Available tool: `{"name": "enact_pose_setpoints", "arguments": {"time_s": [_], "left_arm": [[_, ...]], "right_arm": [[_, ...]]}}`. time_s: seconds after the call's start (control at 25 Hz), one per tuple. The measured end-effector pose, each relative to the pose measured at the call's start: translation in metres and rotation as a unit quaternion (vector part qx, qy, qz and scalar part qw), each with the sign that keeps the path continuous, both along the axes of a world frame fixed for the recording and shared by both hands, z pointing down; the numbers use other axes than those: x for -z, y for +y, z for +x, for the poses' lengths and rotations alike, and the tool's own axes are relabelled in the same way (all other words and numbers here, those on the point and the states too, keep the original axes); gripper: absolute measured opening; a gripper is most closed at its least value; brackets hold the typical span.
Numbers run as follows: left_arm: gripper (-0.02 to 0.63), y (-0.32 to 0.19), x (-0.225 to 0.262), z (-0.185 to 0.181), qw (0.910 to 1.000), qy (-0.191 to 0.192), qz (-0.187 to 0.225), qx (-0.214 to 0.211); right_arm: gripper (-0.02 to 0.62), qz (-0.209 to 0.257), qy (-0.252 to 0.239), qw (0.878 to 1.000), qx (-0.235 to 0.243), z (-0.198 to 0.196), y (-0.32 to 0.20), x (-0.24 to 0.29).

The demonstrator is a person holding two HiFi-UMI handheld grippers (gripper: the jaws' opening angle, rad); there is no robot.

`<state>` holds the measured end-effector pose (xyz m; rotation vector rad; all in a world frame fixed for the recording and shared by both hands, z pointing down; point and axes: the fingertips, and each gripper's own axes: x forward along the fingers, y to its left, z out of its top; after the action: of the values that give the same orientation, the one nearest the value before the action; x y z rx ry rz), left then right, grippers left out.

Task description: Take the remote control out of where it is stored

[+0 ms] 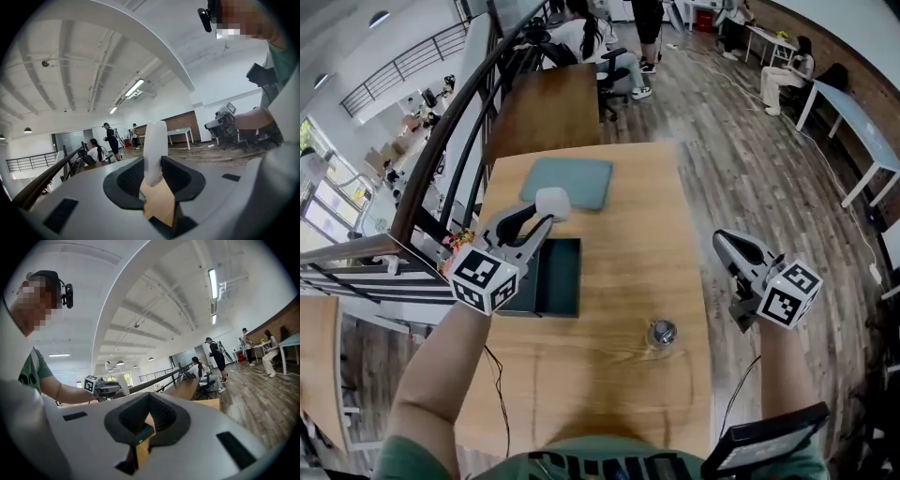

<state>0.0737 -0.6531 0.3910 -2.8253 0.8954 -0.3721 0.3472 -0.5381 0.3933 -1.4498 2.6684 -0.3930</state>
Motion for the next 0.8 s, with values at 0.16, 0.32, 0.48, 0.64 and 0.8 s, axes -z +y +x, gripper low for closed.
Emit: {"name": "enact_pose_setpoints", "arguments": {"time_s": [0.16, 0.32, 0.48, 0.64, 0.8], "left_arm": [[0.123, -0.038, -0.042, 0.049, 0.999, -0.043, -0.005, -0.013], [0.123, -0.075, -0.094, 0.093, 0.9955, -0.093, -0.007, -0.016], [0.123, -0.106, -0.135, 0.118, 0.9899, -0.141, -0.008, -0.008], [0.123, -0.125, -0.17, 0.143, 0.9779, -0.208, 0.006, -0.015], [0.123, -0.14, -0.209, 0.164, 0.9655, -0.26, 0.007, -0.019]], "right_arm": [[0.0, -0.01, -0.002, 1.0, -0.005, 0.027, -0.011, -0.027], [0.0, -0.018, -0.006, 1.0, -0.015, 0.052, -0.017, -0.059], [0.0, -0.029, -0.021, 0.999, -0.024, 0.063, -0.022, -0.087], [0.0, -0.037, -0.029, 0.999, -0.027, 0.068, -0.021, -0.112], [0.0, -0.045, -0.032, 0.998, -0.038, 0.082, -0.016, -0.136]]}}
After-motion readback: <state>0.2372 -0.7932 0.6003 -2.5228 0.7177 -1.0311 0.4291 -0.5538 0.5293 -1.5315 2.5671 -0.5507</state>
